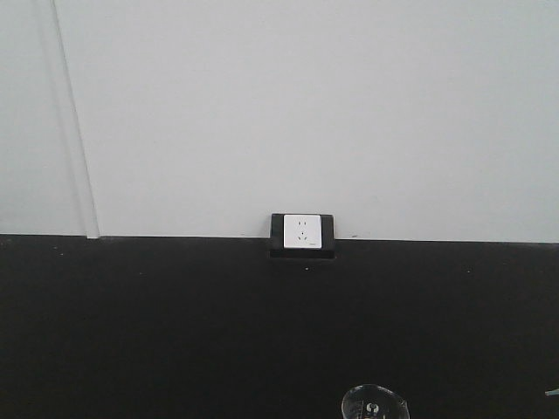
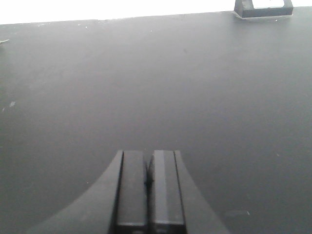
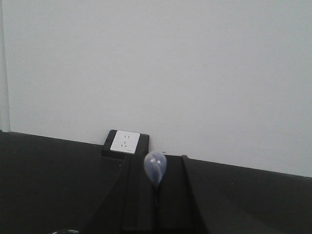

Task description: Grab transparent chemical and place on left bench

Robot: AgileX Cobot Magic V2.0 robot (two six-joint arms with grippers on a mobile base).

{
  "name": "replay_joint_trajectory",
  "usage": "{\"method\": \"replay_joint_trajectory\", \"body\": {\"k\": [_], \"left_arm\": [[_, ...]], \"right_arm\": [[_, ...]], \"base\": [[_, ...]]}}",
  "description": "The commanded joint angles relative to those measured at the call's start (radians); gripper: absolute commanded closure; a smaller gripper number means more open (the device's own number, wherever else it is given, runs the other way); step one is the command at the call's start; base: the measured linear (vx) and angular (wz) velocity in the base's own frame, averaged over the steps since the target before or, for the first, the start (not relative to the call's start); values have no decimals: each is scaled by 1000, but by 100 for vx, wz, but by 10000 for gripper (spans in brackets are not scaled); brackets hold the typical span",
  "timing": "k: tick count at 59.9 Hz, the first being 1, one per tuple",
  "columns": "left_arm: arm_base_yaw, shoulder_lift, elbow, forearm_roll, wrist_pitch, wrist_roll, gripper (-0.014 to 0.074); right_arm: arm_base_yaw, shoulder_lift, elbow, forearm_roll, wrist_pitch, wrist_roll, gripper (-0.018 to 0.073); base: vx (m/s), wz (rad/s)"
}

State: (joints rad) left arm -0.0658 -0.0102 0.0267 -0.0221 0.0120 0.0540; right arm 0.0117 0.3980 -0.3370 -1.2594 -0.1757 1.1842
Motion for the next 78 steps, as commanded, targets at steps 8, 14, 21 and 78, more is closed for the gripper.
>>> {"method": "replay_joint_trajectory", "body": {"k": [8,14,21,78], "left_arm": [[-2,-19,16,-1,-78,-8,600],[-2,-19,16,-1,-78,-8,600],[-2,-19,16,-1,-78,-8,600],[-2,-19,16,-1,-78,-8,600]], "right_arm": [[-4,3,-32,2,-22,3,562],[-4,3,-32,2,-22,3,562],[-4,3,-32,2,-22,3,562],[-4,3,-32,2,-22,3,562]], "base": [[-1,1],[-5,-2],[-9,-2],[-26,15]]}}
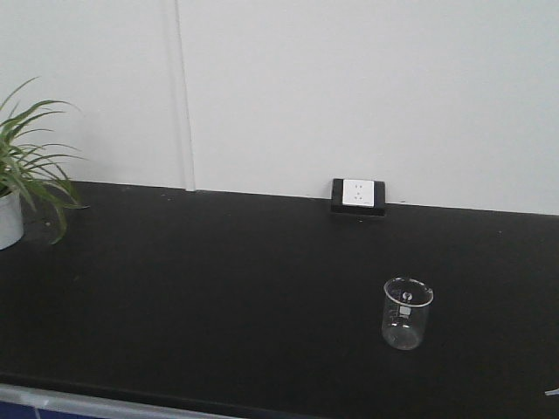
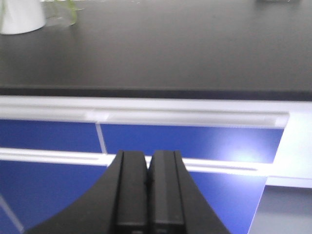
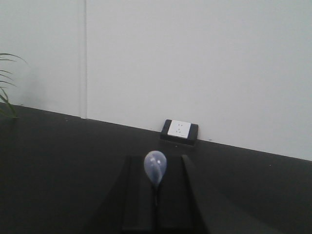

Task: Grab transparent chemical and place on left bench
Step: 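Drive the base to the bench with the white bins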

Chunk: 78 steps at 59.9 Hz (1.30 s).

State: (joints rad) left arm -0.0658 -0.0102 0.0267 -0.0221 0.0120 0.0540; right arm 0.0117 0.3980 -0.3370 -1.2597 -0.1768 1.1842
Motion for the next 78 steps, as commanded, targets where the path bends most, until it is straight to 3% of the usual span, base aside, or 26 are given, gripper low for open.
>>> {"method": "replay_joint_trajectory", "body": {"k": [1,78], "left_arm": [[-2,-19,16,-1,-78,-8,600],[-2,-19,16,-1,-78,-8,600]], "right_arm": [[-4,3,-32,3,-21,3,562],[-4,3,-32,2,-21,2,562]], "base": [[-32,28],[-23,50]]}}
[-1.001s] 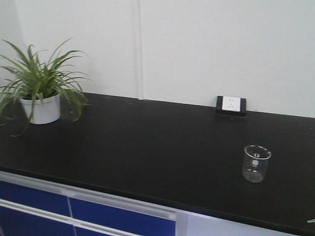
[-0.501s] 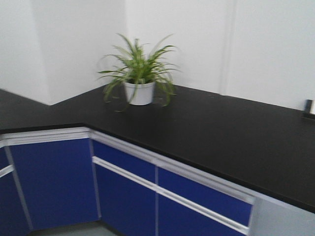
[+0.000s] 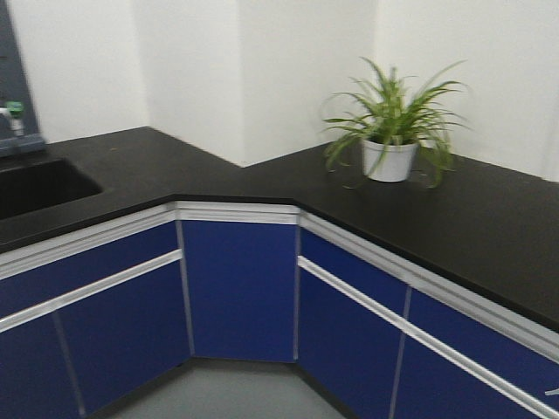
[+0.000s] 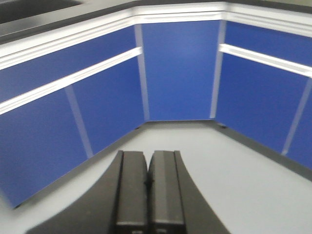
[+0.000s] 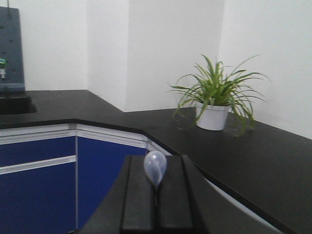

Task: Grab transparent chemical and place on left bench
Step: 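Drive the base to the bench with the white bins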

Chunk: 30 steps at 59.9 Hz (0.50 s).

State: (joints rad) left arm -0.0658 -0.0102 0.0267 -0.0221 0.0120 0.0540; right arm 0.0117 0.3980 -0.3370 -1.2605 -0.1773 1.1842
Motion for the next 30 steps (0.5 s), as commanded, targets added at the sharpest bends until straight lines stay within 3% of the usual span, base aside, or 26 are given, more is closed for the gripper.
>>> {"method": "replay_joint_trajectory", "body": {"k": [1,30], "left_arm": [[-2,-19,16,-1,-78,-8,600],[-2,-19,16,-1,-78,-8,600]], "right_arm": [[-4,3,-32,3,-21,2,562],[-4,3,-32,3,-25,2,562]], "base": [[-12,51],[-12,48]]}}
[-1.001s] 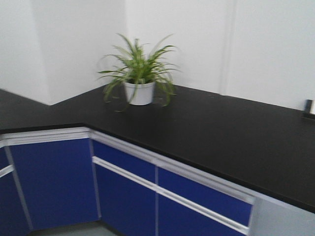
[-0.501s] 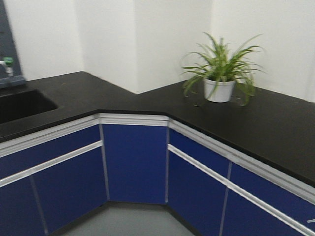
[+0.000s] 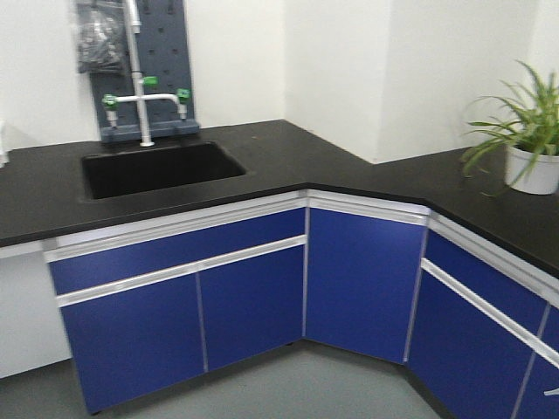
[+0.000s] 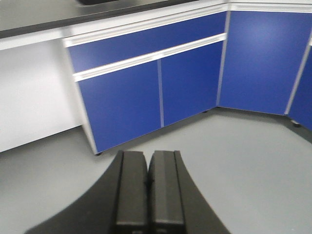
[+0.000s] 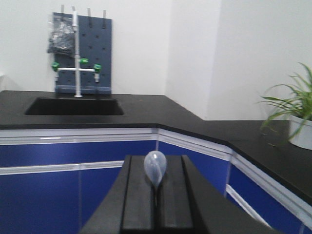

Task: Grab transparent chemical and place on left bench
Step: 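Drive the base to the bench with the white bins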

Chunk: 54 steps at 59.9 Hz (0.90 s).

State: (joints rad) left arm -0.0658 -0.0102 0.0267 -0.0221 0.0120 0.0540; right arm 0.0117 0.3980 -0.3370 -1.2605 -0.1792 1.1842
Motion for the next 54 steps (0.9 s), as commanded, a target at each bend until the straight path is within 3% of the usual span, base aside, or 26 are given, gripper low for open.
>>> {"method": "replay_joint_trajectory", "body": {"k": [1,54], "left_arm": [[-2,-19,16,-1,-78,-8,600],[-2,-19,16,-1,-78,-8,600]], "right_arm": [[-4,3,-32,3,-23,2,562],[-4,3,-32,3,-23,2,562]], "base": [[-11,41],[-6,28]]}}
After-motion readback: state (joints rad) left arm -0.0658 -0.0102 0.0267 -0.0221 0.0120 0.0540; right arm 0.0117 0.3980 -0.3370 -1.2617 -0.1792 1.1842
